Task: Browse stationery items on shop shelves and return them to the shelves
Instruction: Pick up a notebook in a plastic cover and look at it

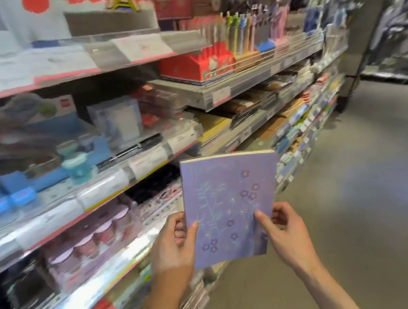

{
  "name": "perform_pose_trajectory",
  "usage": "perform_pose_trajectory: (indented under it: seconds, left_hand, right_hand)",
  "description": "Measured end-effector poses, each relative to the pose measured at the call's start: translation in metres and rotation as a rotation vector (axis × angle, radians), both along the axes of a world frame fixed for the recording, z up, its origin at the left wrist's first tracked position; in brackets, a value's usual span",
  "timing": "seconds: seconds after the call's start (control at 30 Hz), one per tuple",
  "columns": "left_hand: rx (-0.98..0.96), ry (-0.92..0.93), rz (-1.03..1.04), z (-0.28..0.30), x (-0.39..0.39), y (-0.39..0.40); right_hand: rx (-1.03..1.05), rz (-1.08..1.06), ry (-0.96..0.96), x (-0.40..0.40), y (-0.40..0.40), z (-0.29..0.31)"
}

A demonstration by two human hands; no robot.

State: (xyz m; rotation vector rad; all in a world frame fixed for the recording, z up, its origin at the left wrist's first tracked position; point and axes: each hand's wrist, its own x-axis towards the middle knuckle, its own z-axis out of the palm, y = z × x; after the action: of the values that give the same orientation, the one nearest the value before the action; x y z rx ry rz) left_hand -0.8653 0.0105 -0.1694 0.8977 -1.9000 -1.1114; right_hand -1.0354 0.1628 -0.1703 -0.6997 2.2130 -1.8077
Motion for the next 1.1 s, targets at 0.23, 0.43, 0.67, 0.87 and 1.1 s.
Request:
perform_pose_trajectory:
  seconds: [0.23, 0.43, 0.67, 0.87, 1.1]
  left_hand:
    - [-0.022, -0.004, -0.085, 0.009, -0.104, -0.012]
    - [-0.054, -0.077, -0.040, 0.010, -0.165, -0.021]
    - [-0.032, -0.126, 0.055, 0.011, -0.247, -0.019]
    - [0.082, -0.090, 0.165, 0.020, -0.302, -0.008]
    - [0.139, 0.023, 0.310, 0.030, -0.315, -0.011]
  right_hand:
    - [0.007, -0.073, 0.027, -0.101, -0.005, -0.001]
    - [0.024, -0.048, -0.007, -0.170, -0.018, -0.010]
    - [0.014, 0.098, -0.041, -0.270, -0.042, -0.012]
    - [0.079, 0.312, 0.002, -0.348, -0.059, 0.000]
    - [0.158, 0.521, 0.027, -0.376, -0.096, 0.017]
